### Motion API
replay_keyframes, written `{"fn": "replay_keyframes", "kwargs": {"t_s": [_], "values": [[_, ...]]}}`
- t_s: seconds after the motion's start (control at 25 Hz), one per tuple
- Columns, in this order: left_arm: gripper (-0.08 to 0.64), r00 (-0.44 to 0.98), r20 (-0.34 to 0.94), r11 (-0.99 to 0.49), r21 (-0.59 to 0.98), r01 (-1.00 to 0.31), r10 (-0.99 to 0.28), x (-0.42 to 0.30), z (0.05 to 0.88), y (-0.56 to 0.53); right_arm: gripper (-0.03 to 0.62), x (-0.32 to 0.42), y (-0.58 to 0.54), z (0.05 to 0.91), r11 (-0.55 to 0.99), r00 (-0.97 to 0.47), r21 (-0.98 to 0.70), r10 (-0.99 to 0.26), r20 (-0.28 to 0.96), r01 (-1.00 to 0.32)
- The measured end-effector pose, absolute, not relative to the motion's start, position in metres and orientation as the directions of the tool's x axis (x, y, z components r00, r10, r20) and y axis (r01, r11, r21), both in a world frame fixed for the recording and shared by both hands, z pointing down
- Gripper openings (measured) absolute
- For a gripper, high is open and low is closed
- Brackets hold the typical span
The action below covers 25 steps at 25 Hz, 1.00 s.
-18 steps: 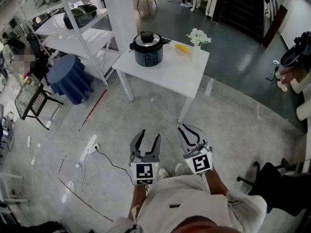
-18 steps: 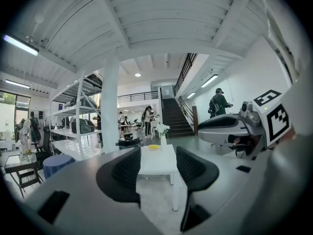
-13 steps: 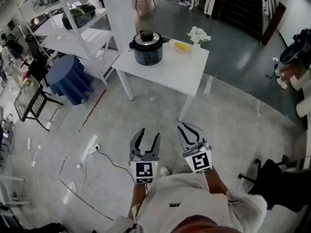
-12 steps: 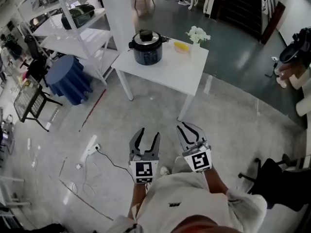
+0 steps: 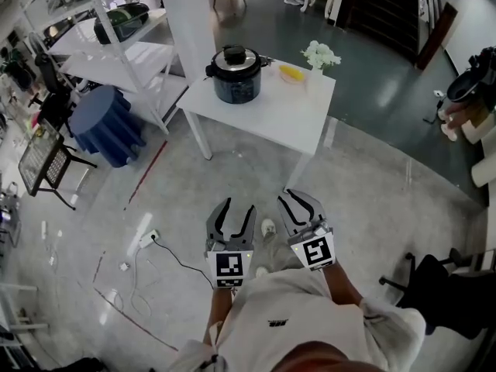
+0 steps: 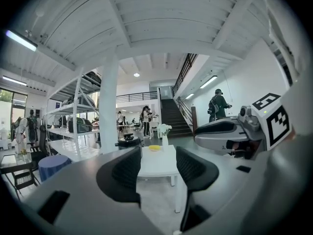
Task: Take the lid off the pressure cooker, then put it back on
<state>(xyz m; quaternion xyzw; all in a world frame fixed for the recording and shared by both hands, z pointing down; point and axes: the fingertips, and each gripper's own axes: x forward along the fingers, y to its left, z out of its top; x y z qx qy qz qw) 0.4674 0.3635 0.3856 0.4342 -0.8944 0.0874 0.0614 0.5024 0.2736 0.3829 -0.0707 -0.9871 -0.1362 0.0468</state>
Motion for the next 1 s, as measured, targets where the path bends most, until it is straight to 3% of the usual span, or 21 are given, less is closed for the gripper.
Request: {"fn": "replay_keyframes", "kwargs": {"t_s": [1.0], "values": [[0.222,-0.649,0.225,0.644,-0.106,-0.758,-0.727,0.267,0.389,0.259,0.077,0.293,0.166,0.389,0.955,-0.974,0.199,0.204,0.103,0.221]]}}
